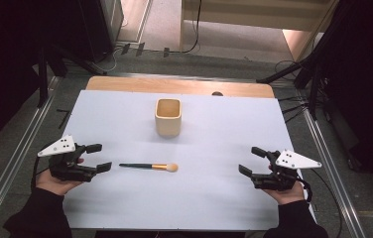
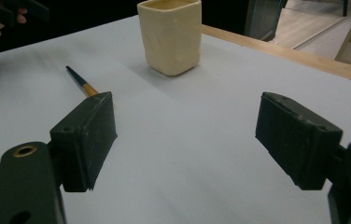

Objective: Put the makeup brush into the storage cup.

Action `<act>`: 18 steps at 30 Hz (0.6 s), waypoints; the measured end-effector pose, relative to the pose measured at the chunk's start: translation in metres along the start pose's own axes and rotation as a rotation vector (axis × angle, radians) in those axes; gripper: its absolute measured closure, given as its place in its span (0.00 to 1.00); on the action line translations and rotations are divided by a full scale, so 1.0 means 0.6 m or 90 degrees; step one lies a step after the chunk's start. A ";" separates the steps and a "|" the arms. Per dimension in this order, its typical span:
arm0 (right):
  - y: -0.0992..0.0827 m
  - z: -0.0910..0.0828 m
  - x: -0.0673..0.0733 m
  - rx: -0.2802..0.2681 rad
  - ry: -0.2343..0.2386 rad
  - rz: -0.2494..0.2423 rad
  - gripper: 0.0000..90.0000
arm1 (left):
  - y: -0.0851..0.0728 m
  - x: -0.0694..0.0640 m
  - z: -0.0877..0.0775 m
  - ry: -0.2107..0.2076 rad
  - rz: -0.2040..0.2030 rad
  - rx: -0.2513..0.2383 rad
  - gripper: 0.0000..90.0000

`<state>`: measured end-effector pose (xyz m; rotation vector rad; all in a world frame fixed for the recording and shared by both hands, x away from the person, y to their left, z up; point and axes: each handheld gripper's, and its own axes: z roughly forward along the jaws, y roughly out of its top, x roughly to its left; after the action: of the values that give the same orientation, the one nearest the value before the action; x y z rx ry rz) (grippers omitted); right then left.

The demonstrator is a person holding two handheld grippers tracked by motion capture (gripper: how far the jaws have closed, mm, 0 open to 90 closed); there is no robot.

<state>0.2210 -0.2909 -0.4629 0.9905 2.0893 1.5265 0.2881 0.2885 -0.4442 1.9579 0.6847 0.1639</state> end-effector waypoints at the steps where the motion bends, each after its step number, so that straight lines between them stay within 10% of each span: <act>1: -0.001 0.001 -0.001 0.000 0.004 0.002 0.23 | 0.000 0.000 0.000 0.000 -0.001 0.000 0.22; 18: -0.001 0.007 -0.004 0.018 0.022 0.017 0.23 | -0.001 0.000 -0.001 -0.002 0.003 -0.008 0.22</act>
<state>0.2251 -0.2901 -0.4653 1.0119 2.1358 1.5419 0.2872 0.2894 -0.4445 1.9477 0.6760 0.1666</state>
